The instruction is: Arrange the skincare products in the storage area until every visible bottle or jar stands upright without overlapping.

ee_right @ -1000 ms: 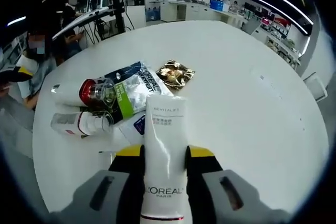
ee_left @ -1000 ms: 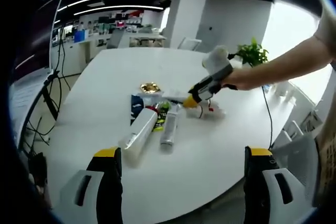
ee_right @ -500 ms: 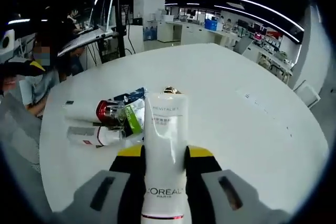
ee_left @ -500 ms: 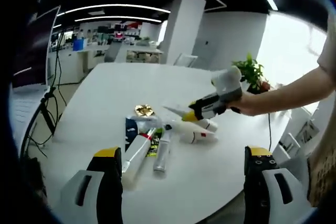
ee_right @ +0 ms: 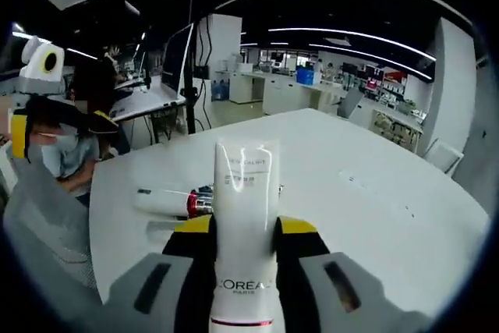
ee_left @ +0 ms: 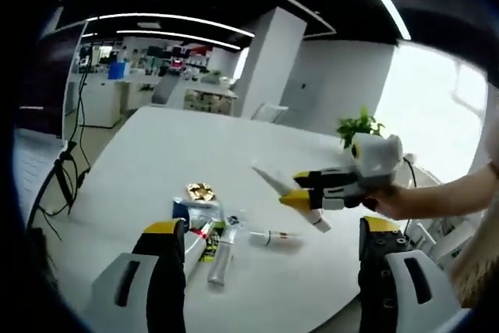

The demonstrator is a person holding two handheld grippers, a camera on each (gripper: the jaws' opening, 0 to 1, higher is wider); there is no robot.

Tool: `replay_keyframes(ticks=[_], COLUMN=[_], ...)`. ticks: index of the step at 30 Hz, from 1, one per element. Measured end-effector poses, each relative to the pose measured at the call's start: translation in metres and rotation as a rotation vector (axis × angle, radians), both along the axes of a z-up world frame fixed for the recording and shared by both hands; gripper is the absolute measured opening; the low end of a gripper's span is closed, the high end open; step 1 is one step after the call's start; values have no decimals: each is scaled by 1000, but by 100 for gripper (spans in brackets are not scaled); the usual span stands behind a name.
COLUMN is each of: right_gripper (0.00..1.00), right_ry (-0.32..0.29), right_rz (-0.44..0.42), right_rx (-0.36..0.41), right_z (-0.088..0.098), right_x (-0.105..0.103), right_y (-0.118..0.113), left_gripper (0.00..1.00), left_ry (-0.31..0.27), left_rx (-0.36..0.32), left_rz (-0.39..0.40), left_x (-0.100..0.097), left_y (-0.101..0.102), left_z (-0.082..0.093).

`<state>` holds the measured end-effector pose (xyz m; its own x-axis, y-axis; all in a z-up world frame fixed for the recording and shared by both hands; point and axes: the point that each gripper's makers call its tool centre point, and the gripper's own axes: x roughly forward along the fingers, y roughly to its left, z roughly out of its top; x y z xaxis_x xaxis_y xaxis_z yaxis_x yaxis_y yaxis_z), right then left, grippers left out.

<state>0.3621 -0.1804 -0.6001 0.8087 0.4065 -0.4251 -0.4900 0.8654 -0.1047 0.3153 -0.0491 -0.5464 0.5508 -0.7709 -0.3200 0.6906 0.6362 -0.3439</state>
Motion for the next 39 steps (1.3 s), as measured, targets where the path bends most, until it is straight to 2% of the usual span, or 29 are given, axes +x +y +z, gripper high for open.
replay_keyframes(ticks=[7,10,12,15,17,22,27,30,36,38,39], right_gripper=[28,28,28,28,28,28,29,29,29,30,30], right_ry=[-91,-123,-144,-169,-179,-188,-203,-212,-220,-211,-212], right_rz=[1,-7,-9,-12,-11,-25,-41,-50,-76,-92,-96], right_rx=[39,70,81,104,115,127,134,139,153,172,175], right_z=[38,54,65,76,80,85,93,98,105,106,108], right_x=[-36,-50,-59,-72,-79,-95,-104,-109,-115,-117,-118], right_y=[24,34,42,51,56,63,65,65,61,58,57], left_gripper=[85,81,78,71,62,45,34,21,15,11,10], left_ry=[47,63,100,114,113,98,106,98,75,92,84], left_rx=[-109,-140,-166,-217,-232,-244,-250,-229,-237,-255,-243], left_rz=[14,-8,-29,-49,-56,-97,-137,-172,-193,-214,-212], left_x=[-3,-8,-14,-20,-22,-32,-43,-50,-54,-59,-59], left_y=[-16,-27,-36,-45,-48,-58,-68,-74,-80,-84,-85], left_z=[23,30,34,45,51,62,65,64,71,76,77])
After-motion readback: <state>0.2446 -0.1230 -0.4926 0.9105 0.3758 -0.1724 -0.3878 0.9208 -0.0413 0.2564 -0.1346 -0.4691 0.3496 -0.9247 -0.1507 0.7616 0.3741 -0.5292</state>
